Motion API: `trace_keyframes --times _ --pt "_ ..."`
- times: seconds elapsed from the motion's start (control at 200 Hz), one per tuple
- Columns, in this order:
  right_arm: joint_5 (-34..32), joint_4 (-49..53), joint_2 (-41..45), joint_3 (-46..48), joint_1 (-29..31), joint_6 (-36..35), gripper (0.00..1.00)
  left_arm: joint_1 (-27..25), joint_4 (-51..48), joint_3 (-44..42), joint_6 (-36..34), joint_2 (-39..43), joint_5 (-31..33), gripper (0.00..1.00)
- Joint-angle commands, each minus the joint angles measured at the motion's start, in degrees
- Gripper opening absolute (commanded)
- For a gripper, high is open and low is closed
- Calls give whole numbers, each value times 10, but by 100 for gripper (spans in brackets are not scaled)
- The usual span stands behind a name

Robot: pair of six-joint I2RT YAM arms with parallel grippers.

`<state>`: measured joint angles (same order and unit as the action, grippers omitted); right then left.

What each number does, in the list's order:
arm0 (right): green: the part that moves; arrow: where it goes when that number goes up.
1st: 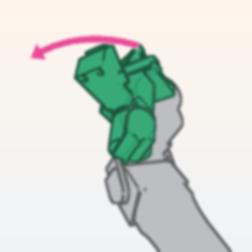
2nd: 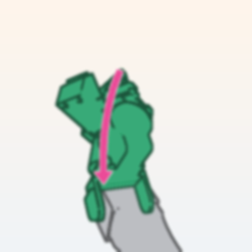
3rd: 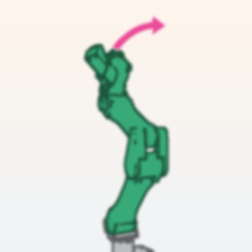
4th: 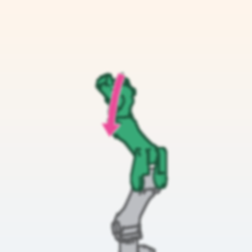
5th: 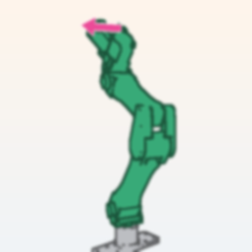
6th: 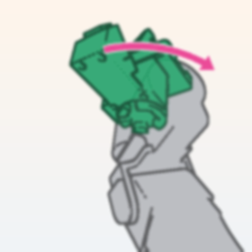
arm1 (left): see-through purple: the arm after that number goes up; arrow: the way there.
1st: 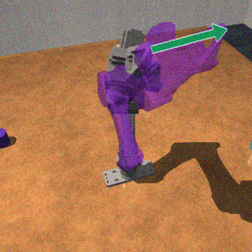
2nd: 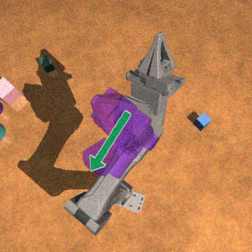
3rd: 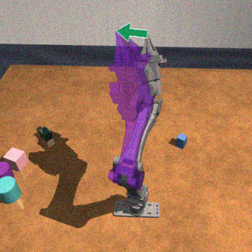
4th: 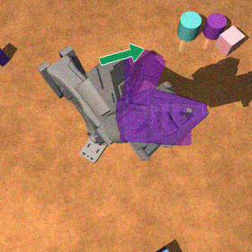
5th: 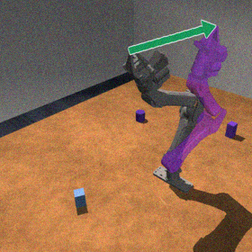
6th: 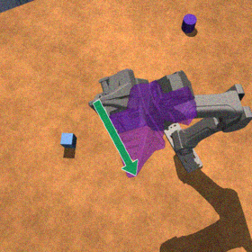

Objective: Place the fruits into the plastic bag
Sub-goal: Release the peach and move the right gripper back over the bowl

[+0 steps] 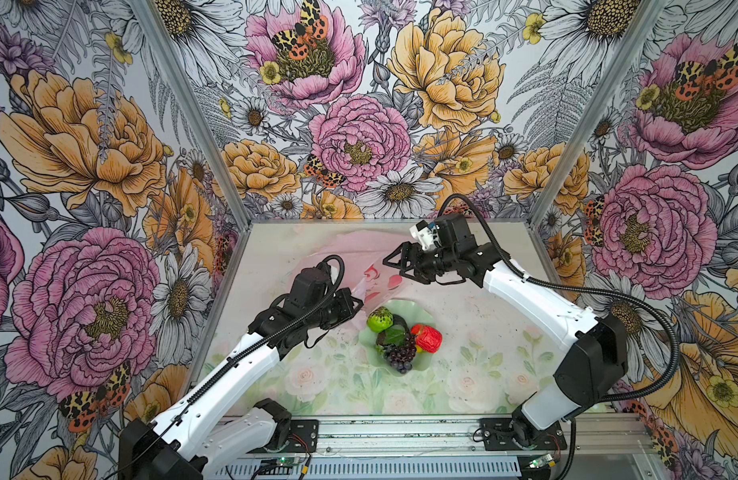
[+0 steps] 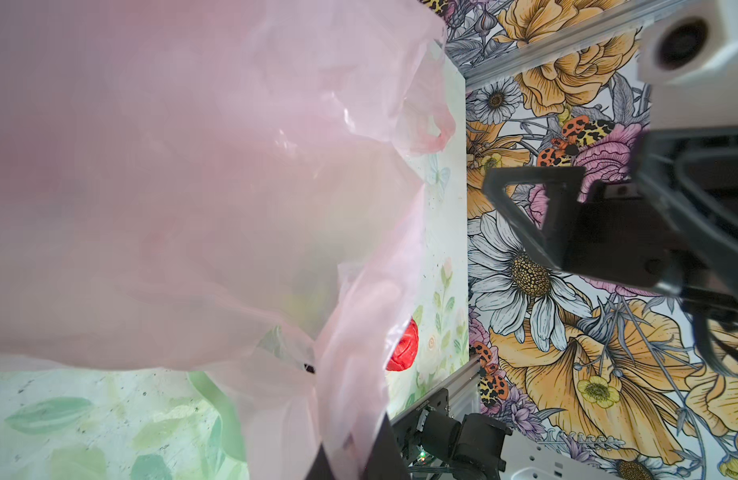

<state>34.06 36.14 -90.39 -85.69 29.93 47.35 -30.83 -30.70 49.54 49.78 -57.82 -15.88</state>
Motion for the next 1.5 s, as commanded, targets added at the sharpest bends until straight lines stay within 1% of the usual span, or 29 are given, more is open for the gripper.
trace_keyframes --times 0.0,0.09,0.195,0.27,0.35,0.495,0.655,0.826,0.896,1.076,1.236,1.416,1.491 --pt "-26 132 44 -37 -7 -111 80 6 1 0 7 10 7 0" --pt "-56 207 57 -59 -9 -171 81 6 1 -4 11 13 12 0" --pt "-115 295 61 -84 -9 -235 81 6 -1 -7 13 18 16 0" --pt "-159 350 64 -90 -9 -262 82 9 -6 -8 11 19 17 0" --pt "-195 385 70 -85 -8 -270 82 13 -11 -6 9 22 18 0" --pt "-192 402 85 -42 -3 -282 83 15 -18 -9 7 27 22 0" --pt "-173 404 74 0 12 -294 84 16 -22 -19 15 42 36 0" --pt "-195 405 54 36 38 -303 85 23 -29 -11 8 31 27 0" --pt "-189 402 48 49 42 -302 85 19 -29 -9 9 27 29 0" --pt "-170 400 28 56 49 -317 85 -1 -28 -16 17 30 49 0" --pt "-167 387 5 68 52 -316 85 5 -28 -12 14 24 41 0" --pt "-143 359 -9 81 54 -305 85 -1 -28 -11 20 29 52 0" --pt "-145 356 -19 82 54 -307 86 -1 -29 -16 25 38 53 0"
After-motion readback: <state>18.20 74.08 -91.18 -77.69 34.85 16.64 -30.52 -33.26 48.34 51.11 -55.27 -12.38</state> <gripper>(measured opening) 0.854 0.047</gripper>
